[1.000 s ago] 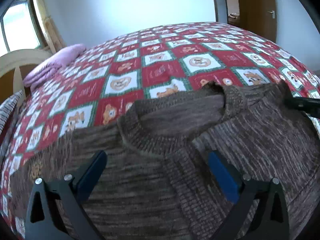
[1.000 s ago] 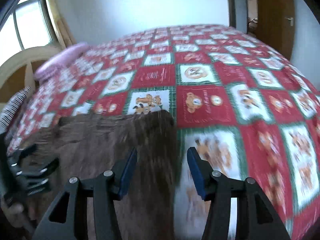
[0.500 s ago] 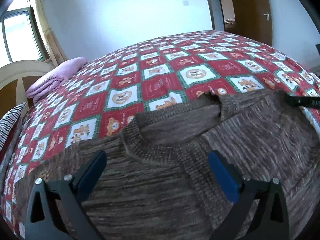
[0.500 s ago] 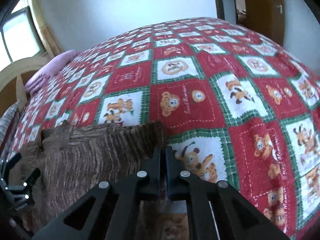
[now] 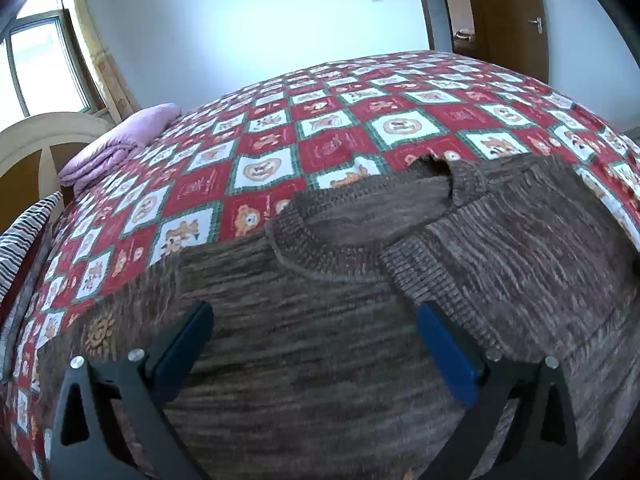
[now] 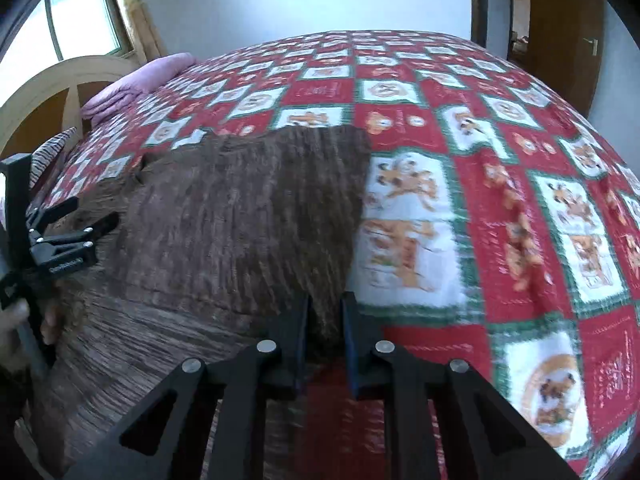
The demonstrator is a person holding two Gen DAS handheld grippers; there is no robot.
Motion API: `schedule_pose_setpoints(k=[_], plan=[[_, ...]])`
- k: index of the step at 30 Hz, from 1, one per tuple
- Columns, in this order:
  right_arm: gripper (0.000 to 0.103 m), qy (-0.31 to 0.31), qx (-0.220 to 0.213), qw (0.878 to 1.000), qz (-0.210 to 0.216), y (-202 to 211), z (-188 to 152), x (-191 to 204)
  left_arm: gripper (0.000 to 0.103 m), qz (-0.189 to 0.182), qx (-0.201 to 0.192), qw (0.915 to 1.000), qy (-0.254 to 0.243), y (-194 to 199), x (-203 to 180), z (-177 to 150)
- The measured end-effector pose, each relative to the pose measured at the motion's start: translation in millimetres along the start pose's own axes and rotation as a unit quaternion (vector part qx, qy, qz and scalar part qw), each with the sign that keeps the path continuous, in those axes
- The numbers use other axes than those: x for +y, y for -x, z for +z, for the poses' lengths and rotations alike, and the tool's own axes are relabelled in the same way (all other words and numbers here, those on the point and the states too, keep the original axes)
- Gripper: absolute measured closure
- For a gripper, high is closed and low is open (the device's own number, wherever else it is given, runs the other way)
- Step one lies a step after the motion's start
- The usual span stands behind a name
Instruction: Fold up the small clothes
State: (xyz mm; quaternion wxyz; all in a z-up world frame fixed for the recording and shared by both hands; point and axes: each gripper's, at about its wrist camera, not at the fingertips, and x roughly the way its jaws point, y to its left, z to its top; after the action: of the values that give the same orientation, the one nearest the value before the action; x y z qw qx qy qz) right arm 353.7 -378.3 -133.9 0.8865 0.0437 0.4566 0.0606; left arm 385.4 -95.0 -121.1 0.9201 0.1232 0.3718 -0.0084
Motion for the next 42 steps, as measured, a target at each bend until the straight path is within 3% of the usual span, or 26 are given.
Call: schedule_pose_setpoints(k=[2,3,5,9,11,12,15,16,20,22,25,29,32,34,40,42], plan=[[0.096,-0.008,-0.01,1.0,-0.022,1,3,-10,0.0,0.018,-0.013,0.9996,-0.019,6,-1,-6],[0.102,-0.008,-0.013,0.999,-0.052,-4,3,-17,0.0,0.025,-0.016,0.9992,-0.025,6,-1,-8],[0.102,-0.024,-0.003,0.999,-0.032,-12,0,-25,0.0,0.019,-0.004,0.9996,-0.021,3,7,-13],[0.101,-0.036,-0.039,0.997,-0.053,23,1,-16,0.0,0.007,-0.015,0.9994,0.031,17,34,-16],[0.1,-0.02,-0.058,0.997,-0.041,38,3,2,0.0,0.008,-0.024,0.9988,0.043,27,44,-19],[0.094,-0.004,-0.063,0.998,-0.018,45,6,19,0.0,0.01,-0.026,0.9986,0.045,31,48,-22],[0.039,0.039,-0.047,0.997,0.036,39,15,66,0.0,0.012,-0.029,0.9979,0.058,42,65,-33],[0.038,0.056,-0.049,0.996,0.051,35,15,80,0.0,0.018,-0.027,0.9974,0.064,46,74,-38],[0.039,0.101,-0.028,0.993,0.059,1,12,126,0.0,0.041,-0.015,0.9948,0.092,54,114,-62],[0.061,0.095,0.012,0.992,0.087,-24,10,142,0.0,0.059,-0.003,0.9923,0.109,54,138,-76],[0.061,0.128,0.011,0.99,0.062,-37,4,166,0.0,0.074,0.018,0.9877,0.137,55,171,-95],[0.061,0.101,-0.001,0.993,0.055,-15,5,169,0.0,0.095,0.031,0.977,0.188,66,224,-126],[0.056,0.152,-0.023,0.987,0.053,-6,-4,186,0.0,0.113,0.038,0.9655,0.232,70,261,-148],[0.049,0.192,-0.006,0.981,0.038,-17,-17,198,0.0,0.111,0.044,0.9578,0.261,72,278,-160],[0.038,0.225,-0.019,0.974,0.02,-21,-33,204,0.0,0.041,0.034,0.9235,0.38,78,314,-186],[0.036,0.224,-0.02,0.974,0.024,-21,-35,203,0.003,-0.005,0.021,0.9034,0.428,77,323,-190]])
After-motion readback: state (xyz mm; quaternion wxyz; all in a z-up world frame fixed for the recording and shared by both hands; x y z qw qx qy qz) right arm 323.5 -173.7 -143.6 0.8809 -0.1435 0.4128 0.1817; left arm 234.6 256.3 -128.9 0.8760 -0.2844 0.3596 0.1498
